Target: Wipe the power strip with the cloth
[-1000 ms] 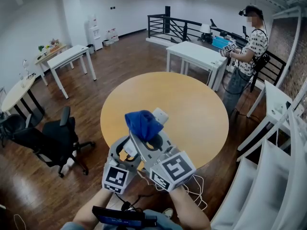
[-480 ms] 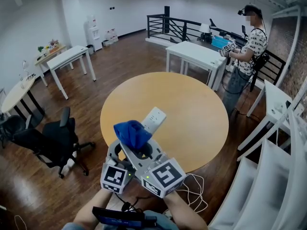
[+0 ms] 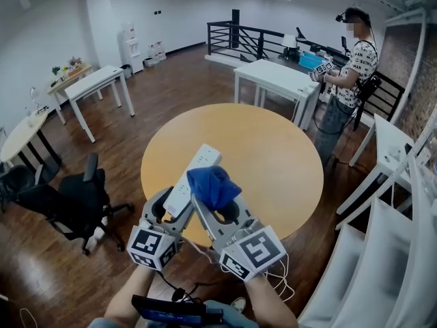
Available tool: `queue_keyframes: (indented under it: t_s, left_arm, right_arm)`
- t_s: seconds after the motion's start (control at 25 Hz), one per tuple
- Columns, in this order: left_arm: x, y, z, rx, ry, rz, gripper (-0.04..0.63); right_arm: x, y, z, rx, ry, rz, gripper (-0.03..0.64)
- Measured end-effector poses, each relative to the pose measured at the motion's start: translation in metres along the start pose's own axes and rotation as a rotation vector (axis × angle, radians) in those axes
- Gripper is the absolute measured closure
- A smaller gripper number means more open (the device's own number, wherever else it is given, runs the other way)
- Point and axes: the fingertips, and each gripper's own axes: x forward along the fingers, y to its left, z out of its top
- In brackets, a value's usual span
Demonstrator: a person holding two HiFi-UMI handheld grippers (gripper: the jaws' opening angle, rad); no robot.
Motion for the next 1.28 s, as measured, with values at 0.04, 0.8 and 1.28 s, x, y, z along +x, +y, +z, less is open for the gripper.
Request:
queue_keyframes:
  t_s: [0.04, 0.8, 1.28]
  left_arm:
    - [0.0, 0.0, 0.002, -0.003, -0.006, 0.0, 0.313]
    - [-0.009, -0.015, 0.014, 0.036, -0.022, -0.048, 0.313]
    - [-0.017, -0.024, 0.019, 0.067, -0.033, -0.084, 0.313]
  right_arm:
    - [-0.001, 0.0, -0.002, 0.003, 0.002, -0.001, 0.549]
    - [-0.011, -0.038, 0.013, -0.019, -0.008, -0.082, 0.549]
    - [-0.024, -0.071, 0.037, -0.053, -0.039, -0.163, 0.549]
